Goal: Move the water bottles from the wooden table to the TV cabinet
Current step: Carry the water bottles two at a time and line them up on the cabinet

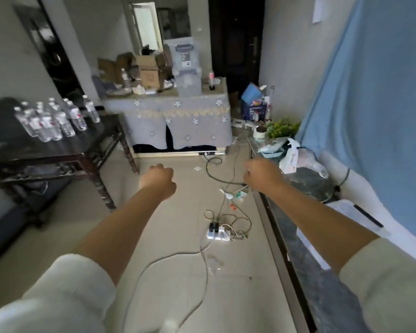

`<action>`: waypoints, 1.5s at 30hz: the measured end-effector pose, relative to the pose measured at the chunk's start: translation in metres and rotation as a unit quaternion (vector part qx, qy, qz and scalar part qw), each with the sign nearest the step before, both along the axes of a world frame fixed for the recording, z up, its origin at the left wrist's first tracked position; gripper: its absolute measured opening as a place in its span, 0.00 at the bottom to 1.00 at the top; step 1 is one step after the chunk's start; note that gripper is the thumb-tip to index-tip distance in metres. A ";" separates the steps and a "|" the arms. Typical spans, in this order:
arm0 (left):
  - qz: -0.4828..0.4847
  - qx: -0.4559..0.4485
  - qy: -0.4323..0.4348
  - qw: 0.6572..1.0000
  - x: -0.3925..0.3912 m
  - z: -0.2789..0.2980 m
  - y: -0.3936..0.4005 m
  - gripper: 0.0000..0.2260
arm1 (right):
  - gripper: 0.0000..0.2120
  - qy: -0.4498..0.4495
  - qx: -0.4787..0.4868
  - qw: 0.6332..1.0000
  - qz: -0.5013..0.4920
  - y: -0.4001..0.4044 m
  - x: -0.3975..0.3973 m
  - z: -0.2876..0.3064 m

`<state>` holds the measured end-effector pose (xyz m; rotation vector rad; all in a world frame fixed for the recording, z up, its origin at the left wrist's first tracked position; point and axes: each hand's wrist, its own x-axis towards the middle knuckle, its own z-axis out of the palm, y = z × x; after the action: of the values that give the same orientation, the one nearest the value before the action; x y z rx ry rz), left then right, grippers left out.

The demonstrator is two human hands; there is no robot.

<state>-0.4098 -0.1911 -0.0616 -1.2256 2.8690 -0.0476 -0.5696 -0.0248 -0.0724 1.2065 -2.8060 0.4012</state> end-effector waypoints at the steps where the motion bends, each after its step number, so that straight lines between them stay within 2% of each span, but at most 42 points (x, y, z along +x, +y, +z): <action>1: 0.013 -0.008 0.007 1.000 0.001 0.006 -0.015 0.17 | 0.13 0.013 0.003 1.000 0.015 -0.019 -0.002 0.008; 5: 0.072 -0.030 0.023 0.997 0.003 0.032 -0.083 0.17 | 0.14 0.046 -0.005 0.996 0.081 -0.109 -0.016 0.035; 8: 0.099 -0.044 0.040 0.993 -0.002 0.051 -0.135 0.18 | 0.16 0.021 -0.040 0.992 0.118 -0.177 -0.035 0.054; 12: 0.149 -0.062 0.050 0.986 -0.017 0.072 -0.206 0.16 | 0.15 -0.062 -0.101 0.976 0.183 -0.274 -0.063 0.082; 22: 0.256 -0.091 0.036 0.962 -0.031 0.116 -0.371 0.16 | 0.13 -0.057 -0.137 0.948 0.283 -0.491 -0.106 0.144; 31: 0.305 -0.098 0.011 0.947 -0.007 0.119 -0.531 0.15 | 0.14 -0.059 -0.105 0.932 0.342 -0.667 -0.093 0.140; 38: 0.307 -0.097 -0.012 0.947 0.017 0.125 -0.667 0.18 | 0.12 -0.075 -0.106 0.933 0.337 -0.809 -0.073 0.145; 45: 0.327 -0.083 0.002 0.941 0.035 0.123 -0.784 0.16 | 0.12 -0.027 -0.053 0.929 0.365 -0.936 -0.051 0.134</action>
<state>-0.3750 -0.9747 0.0611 -2.1359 2.3396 -0.2759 -0.6207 -0.9611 0.0613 2.2040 -2.2214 0.6074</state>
